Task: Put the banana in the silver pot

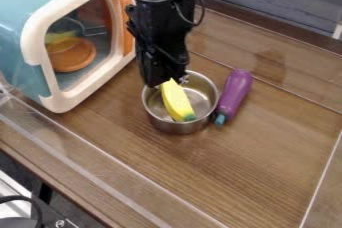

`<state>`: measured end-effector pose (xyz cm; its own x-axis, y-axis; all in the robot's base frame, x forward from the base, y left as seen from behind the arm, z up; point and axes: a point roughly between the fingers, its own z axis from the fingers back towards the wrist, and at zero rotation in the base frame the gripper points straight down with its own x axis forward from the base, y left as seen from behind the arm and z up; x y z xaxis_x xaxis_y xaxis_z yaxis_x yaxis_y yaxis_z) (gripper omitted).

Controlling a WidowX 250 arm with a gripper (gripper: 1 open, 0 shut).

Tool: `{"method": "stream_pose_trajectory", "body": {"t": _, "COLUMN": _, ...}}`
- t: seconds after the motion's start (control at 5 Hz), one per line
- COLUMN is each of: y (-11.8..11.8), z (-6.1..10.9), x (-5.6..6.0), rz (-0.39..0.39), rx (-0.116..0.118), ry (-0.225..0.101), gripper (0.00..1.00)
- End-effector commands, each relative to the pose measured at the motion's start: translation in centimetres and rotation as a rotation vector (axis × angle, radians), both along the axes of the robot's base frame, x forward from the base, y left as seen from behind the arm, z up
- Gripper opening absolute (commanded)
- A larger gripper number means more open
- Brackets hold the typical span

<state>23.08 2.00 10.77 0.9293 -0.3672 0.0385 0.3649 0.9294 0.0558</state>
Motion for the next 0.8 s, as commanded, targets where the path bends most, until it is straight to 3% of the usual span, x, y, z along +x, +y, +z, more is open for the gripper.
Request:
{"method": "stream_pose_trajectory", "body": {"t": 0.0, "y": -0.21, "z": 1.24, "x": 1.07, "rz": -0.005, "rx": -0.001, "ry": -0.052, "gripper": 0.00}}
{"method": "stream_pose_trajectory", "body": {"t": 0.6, "y": -0.55, "z": 1.19, "x": 1.27, "rz": 0.002, "rx": -0.010, "ry": -0.054, "gripper": 0.00}}
